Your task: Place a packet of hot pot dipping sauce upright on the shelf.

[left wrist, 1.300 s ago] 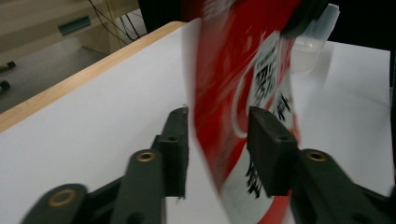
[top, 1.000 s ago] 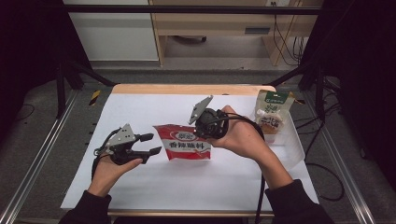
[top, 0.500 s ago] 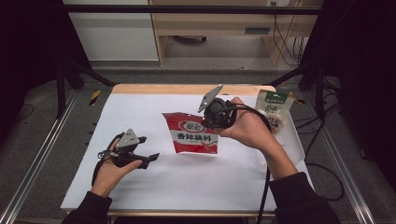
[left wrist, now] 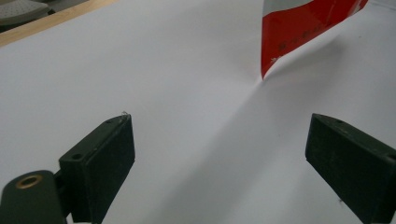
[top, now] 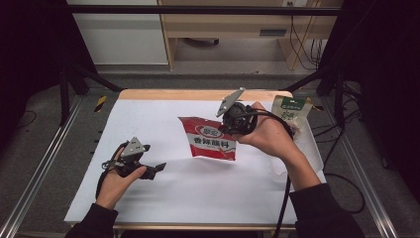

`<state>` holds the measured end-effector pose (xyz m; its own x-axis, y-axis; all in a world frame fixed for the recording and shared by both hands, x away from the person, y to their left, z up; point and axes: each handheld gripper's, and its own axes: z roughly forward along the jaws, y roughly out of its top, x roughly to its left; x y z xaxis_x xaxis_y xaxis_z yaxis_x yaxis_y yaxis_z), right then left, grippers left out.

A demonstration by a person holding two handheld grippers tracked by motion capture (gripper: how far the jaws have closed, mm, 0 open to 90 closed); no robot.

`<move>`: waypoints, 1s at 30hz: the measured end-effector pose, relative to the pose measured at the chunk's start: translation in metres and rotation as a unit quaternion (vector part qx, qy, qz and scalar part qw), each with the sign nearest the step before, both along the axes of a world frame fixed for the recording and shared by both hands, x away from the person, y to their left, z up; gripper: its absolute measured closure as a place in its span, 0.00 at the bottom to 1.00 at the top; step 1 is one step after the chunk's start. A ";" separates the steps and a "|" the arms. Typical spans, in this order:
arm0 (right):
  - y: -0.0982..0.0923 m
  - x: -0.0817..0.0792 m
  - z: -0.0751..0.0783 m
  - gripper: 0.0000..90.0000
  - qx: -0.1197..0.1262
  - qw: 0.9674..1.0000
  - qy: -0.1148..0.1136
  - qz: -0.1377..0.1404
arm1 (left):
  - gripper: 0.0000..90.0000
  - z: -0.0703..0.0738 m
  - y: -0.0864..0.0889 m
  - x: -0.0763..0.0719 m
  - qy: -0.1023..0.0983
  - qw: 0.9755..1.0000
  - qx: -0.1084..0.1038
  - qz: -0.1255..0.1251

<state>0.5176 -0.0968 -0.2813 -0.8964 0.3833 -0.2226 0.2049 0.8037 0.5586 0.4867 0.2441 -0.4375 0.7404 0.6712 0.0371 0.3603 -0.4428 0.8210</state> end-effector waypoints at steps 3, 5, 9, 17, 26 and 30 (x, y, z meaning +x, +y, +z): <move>-0.002 -0.001 0.000 1.00 0.001 1.000 0.000 0.001 | 0.08 -0.001 0.000 0.000 0.000 1.000 0.000 0.000; -0.004 -0.002 0.001 1.00 0.001 1.000 -0.001 0.000 | 0.08 -0.001 0.000 0.000 0.000 1.000 0.000 0.000; -0.007 -0.002 0.003 1.00 0.005 1.000 -0.004 0.001 | 0.08 -0.002 0.001 0.000 -0.004 1.000 -0.009 0.000; -0.018 -0.005 0.012 1.00 0.003 1.000 -0.012 -0.003 | 0.07 -0.004 0.001 -0.001 -0.002 1.000 -0.006 0.002; -0.034 -0.012 0.026 1.00 0.013 1.000 -0.025 -0.006 | 0.07 -0.007 0.002 -0.001 0.001 1.000 -0.006 0.012; -0.039 -0.014 0.032 1.00 0.012 0.999 -0.031 -0.007 | 0.07 -0.009 0.002 -0.002 0.003 1.000 -0.006 0.012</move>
<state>0.5041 -0.1362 -0.2490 -0.8758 0.4018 -0.2676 0.1812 0.7874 0.5892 0.4852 0.2462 -0.4463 0.7240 0.6893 0.0245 0.3760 -0.4243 0.8238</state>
